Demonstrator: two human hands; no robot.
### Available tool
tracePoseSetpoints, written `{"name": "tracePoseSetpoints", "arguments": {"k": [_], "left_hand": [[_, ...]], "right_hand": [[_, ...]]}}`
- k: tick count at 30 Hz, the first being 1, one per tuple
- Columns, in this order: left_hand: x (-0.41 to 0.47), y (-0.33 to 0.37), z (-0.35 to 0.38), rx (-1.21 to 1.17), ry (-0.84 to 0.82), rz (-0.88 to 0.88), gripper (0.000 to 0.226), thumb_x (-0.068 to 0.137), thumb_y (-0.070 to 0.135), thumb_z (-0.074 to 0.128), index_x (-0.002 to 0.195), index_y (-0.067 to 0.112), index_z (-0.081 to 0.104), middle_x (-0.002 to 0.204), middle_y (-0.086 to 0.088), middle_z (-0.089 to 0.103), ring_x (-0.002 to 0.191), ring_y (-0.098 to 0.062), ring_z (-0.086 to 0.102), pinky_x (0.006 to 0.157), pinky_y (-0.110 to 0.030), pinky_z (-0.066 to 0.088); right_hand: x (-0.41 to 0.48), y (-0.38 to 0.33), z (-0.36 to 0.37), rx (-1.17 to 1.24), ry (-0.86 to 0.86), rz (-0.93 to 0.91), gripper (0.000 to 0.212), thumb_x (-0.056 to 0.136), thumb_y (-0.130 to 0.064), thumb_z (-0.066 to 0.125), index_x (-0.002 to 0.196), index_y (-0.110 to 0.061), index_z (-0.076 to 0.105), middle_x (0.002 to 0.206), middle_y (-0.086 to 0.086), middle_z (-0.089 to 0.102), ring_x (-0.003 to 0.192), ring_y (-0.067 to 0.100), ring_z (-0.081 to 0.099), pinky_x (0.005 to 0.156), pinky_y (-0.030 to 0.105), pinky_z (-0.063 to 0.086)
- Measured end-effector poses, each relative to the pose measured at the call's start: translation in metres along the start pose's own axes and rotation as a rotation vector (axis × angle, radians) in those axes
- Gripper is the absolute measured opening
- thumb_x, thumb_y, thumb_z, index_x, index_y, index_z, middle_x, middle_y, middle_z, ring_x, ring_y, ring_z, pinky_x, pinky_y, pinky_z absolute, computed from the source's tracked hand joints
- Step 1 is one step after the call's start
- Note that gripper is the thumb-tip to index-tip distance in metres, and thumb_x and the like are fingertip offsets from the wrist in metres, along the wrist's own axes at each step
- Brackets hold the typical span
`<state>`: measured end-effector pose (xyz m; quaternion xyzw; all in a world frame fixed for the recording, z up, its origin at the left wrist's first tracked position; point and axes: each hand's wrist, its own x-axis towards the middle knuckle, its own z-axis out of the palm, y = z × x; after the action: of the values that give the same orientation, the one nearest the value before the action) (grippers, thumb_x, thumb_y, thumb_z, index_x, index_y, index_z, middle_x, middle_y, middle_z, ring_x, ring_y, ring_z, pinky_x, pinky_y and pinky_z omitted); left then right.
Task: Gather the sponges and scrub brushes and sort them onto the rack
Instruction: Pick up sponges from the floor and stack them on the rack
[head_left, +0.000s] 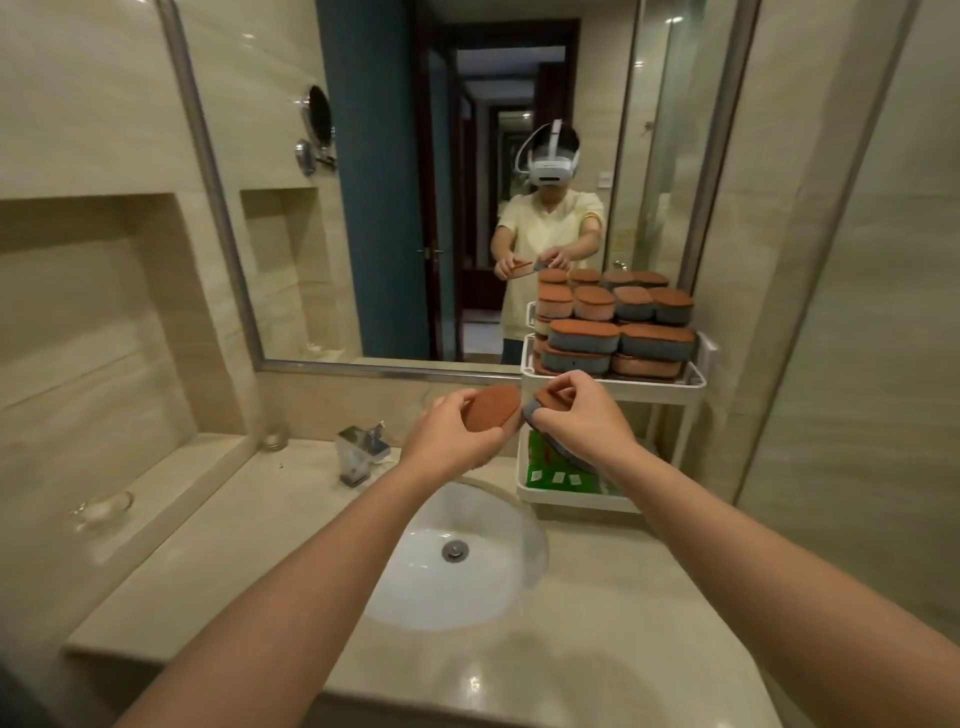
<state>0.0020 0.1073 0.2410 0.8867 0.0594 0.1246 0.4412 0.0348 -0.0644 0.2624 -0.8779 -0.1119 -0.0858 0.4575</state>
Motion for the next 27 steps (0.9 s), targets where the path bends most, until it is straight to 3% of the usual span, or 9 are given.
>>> {"name": "tracePoseSetpoints", "arguments": {"k": [4,8,13,17,21,27], "left_hand": [[0.037,0.019,0.014,0.038,-0.047,0.106,0.076,0.058,0.063,0.068,0.128,0.039,0.048,0.112,0.010,0.056,0.102,-0.014,0.055,0.080,-0.036,0.057],[0.071,0.042,0.022,0.164,-0.030,0.232,0.076,0.063,0.055,0.064,0.134,0.038,0.044,0.101,0.012,0.044,0.106,-0.016,0.046,0.088,-0.037,0.051],[0.112,0.064,0.028,0.243,-0.047,0.362,0.077,0.062,0.055,0.061,0.136,0.040,0.044,0.121,0.003,0.055,0.116,-0.019,0.045,0.091,-0.037,0.049],[0.137,0.078,0.039,0.240,-0.087,0.461,0.077,0.063,0.053,0.060,0.137,0.037,0.045,0.132,0.005,0.055,0.122,-0.019,0.044,0.094,-0.036,0.046],[0.157,0.090,0.052,0.247,-0.099,0.524,0.071,0.070,0.048,0.062,0.137,0.036,0.044,0.135,0.004,0.052,0.121,-0.019,0.047,0.097,-0.041,0.047],[0.189,0.102,0.067,0.295,-0.025,0.585,0.065,0.074,0.044,0.062,0.136,0.035,0.045,0.135,0.006,0.051,0.123,-0.017,0.046,0.097,-0.039,0.040]], "right_hand": [[0.021,0.006,-0.024,-0.072,0.066,0.025,0.037,0.070,-0.036,0.071,0.102,-0.032,0.053,0.109,-0.005,0.058,0.096,0.014,0.056,0.085,0.041,0.054],[0.043,0.009,-0.047,-0.112,0.139,0.031,0.032,0.071,-0.027,0.070,0.100,-0.030,0.056,0.108,-0.004,0.060,0.098,0.016,0.057,0.087,0.042,0.053],[0.067,0.013,-0.062,-0.214,0.201,0.023,0.031,0.071,-0.020,0.066,0.098,-0.035,0.057,0.105,-0.012,0.061,0.102,0.014,0.058,0.093,0.046,0.049],[0.082,0.022,-0.074,-0.263,0.249,-0.002,0.036,0.070,-0.013,0.062,0.099,-0.034,0.056,0.110,-0.009,0.062,0.104,0.015,0.058,0.097,0.046,0.046],[0.100,0.030,-0.092,-0.349,0.305,-0.016,0.041,0.070,-0.010,0.062,0.101,-0.035,0.055,0.110,-0.010,0.062,0.108,0.016,0.057,0.110,0.051,0.031],[0.141,0.047,-0.107,-0.353,0.297,-0.042,0.042,0.071,-0.004,0.057,0.096,-0.037,0.055,0.106,-0.012,0.061,0.113,0.017,0.052,0.118,0.055,0.012]]}}
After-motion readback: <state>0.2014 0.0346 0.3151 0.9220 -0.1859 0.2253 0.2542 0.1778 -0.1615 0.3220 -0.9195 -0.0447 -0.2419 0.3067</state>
